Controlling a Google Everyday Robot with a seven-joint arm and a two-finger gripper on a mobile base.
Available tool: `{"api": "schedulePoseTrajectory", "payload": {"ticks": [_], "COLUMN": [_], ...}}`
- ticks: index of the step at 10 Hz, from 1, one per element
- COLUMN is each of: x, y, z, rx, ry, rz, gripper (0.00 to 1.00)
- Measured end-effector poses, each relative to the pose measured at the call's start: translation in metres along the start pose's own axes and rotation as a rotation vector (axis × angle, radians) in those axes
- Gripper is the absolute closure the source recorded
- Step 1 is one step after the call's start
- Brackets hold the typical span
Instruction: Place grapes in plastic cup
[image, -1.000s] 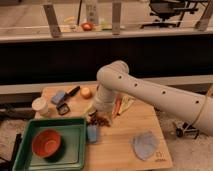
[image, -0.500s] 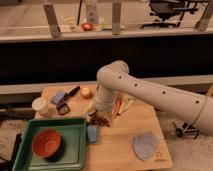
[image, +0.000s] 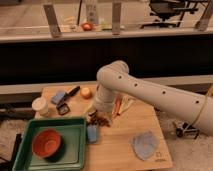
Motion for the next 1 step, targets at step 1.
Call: {"api": "schedulePoseTrajectory", "payload": {"ticks": [1], "x": [0.0], "y": [0.0], "z": [0.0], "rx": [0.0], "ry": [0.0], "rz": [0.0], "gripper": [0.2]}}
